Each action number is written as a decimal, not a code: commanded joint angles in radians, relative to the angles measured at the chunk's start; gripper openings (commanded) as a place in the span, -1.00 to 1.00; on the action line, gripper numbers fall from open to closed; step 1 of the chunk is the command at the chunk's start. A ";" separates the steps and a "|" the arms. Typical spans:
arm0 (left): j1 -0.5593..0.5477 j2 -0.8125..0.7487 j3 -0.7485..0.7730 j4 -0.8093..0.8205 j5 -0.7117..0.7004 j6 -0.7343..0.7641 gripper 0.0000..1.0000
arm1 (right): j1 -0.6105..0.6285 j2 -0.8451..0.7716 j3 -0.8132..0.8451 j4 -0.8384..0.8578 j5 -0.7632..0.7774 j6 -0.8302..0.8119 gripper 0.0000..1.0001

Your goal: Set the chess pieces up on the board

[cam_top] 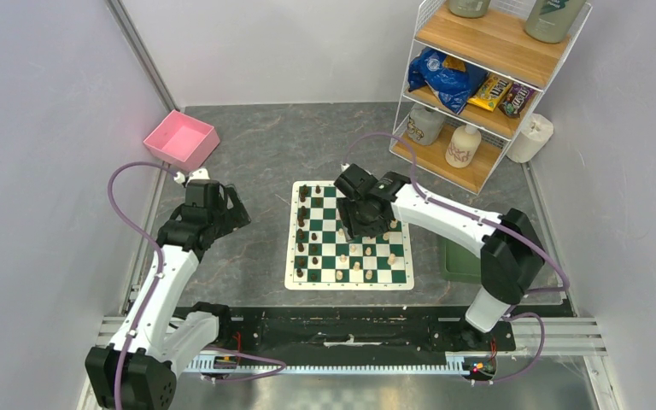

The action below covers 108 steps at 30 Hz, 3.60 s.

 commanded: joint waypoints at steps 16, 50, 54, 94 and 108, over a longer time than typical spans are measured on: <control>0.000 0.009 0.027 0.012 -0.007 0.023 0.98 | -0.132 -0.178 -0.125 -0.007 0.169 0.119 0.29; 0.000 -0.003 0.024 0.006 -0.011 0.024 0.98 | -0.293 0.107 0.144 0.056 0.077 -0.142 0.10; 0.000 -0.001 0.024 0.006 -0.012 0.021 0.98 | -0.309 0.128 0.125 0.049 0.062 -0.163 0.06; 0.000 0.033 0.029 0.006 0.004 0.023 0.97 | -0.334 0.281 0.139 0.050 -0.060 -0.272 -0.26; 0.000 0.035 0.030 0.006 0.005 0.024 0.97 | -0.333 0.281 0.145 0.030 -0.056 -0.272 -0.40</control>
